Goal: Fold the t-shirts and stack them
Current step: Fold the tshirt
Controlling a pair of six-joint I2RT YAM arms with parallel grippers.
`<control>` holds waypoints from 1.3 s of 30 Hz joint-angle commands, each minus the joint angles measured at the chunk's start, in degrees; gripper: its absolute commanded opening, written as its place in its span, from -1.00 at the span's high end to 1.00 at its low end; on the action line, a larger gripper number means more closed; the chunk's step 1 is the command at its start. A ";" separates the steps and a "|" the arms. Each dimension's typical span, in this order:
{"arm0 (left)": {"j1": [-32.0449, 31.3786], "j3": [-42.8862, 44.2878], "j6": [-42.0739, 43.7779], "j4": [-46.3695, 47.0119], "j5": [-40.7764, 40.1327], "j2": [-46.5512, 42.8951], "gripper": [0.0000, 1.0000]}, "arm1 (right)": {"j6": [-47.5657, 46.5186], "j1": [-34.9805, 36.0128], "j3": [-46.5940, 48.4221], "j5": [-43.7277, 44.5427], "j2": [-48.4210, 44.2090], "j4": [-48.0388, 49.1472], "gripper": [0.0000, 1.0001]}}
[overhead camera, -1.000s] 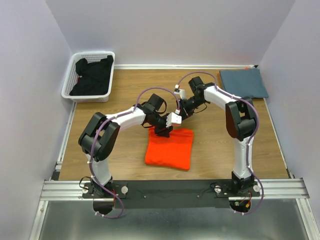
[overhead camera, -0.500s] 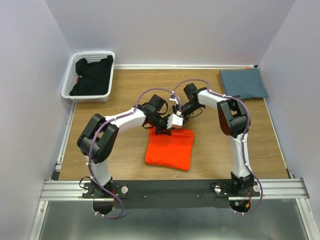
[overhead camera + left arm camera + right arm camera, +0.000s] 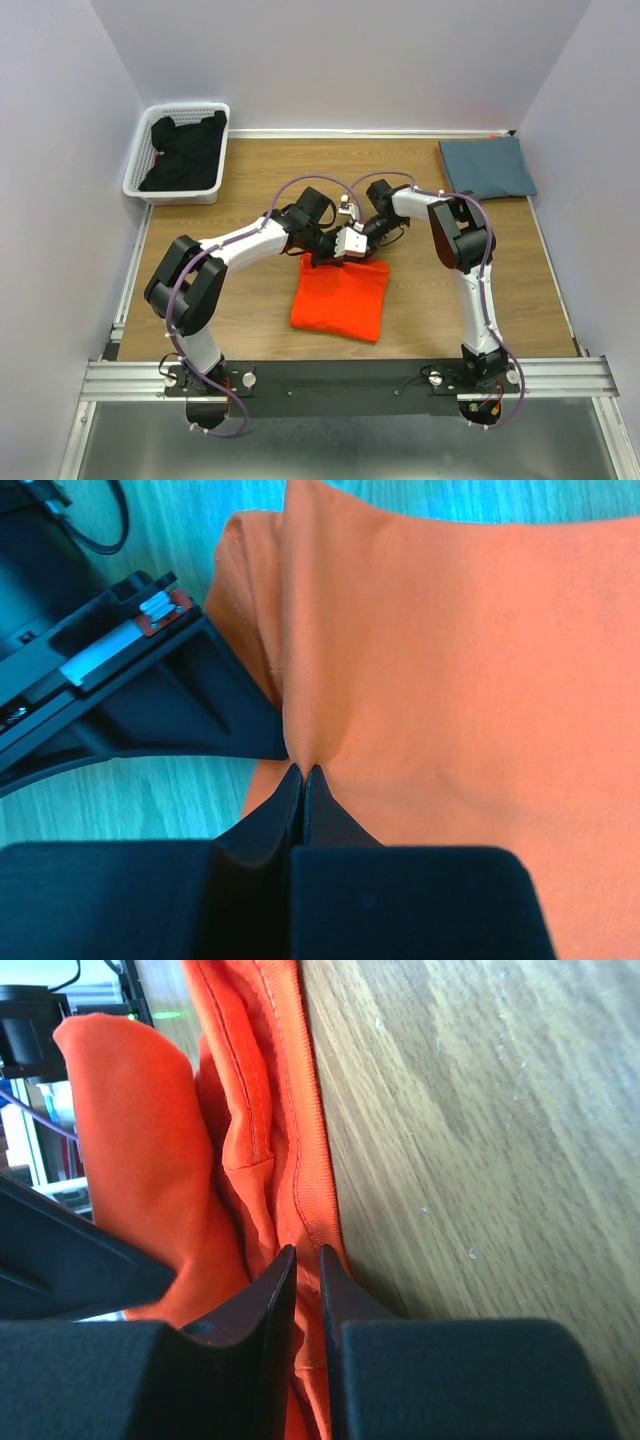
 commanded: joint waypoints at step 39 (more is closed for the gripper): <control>2.05 -0.56 2.06 9.73 -5.01 1.39 1.00 | -4.78 0.16 -1.83 6.18 -0.09 -0.15 0.54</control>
